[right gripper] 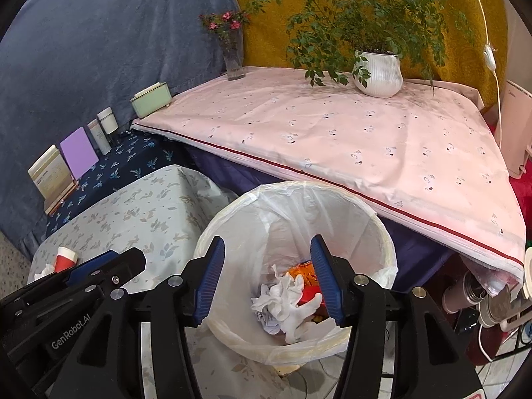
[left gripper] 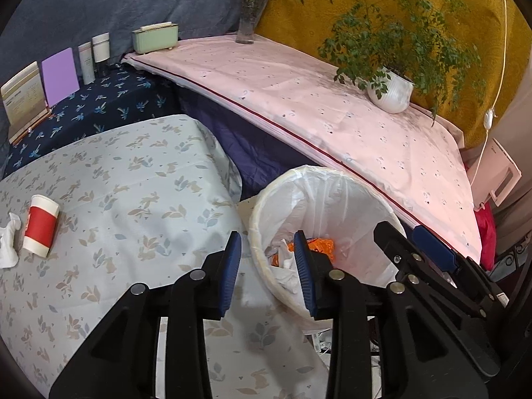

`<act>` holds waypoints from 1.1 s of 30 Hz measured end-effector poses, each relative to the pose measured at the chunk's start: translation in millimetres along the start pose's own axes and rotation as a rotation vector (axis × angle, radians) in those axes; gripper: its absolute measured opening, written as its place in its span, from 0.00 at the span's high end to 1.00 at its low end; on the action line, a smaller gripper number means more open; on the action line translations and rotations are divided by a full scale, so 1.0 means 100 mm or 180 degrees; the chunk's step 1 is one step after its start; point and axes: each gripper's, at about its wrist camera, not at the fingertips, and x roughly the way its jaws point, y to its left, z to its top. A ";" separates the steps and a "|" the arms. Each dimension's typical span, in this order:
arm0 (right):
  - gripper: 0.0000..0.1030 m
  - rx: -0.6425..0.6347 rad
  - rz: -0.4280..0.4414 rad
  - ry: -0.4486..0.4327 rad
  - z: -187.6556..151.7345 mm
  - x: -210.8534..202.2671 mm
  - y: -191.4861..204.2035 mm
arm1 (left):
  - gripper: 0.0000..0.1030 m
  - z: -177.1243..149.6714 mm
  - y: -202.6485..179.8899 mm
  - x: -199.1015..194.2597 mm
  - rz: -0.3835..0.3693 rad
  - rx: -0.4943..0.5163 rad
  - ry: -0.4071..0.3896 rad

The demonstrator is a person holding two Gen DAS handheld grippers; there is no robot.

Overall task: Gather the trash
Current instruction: 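Move both grippers back toward the table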

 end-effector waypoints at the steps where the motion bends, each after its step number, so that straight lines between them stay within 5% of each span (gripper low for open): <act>1: 0.48 -0.0015 0.0008 -0.0005 0.00 -0.01 0.04 | 0.69 0.00 0.03 -0.01 0.0009 -0.0017 -0.0007; 9: 0.45 -0.0149 0.0086 -0.0017 -0.01 -0.04 0.34 | 0.67 -0.02 0.38 -0.15 0.0109 -0.0181 -0.0067; 15: 0.44 -0.0271 0.0189 -0.0011 -0.03 -0.04 0.67 | 0.56 -0.06 0.79 -0.29 0.0266 -0.0372 -0.0150; 19: 0.41 -0.0389 0.0275 0.0007 -0.08 -0.03 0.95 | 0.47 -0.11 1.12 -0.41 0.0437 -0.0510 -0.0223; 33: 0.33 -0.0846 0.0598 0.0143 -0.40 0.01 1.99 | 0.37 -0.41 2.30 -0.75 0.0996 -0.0975 -0.0288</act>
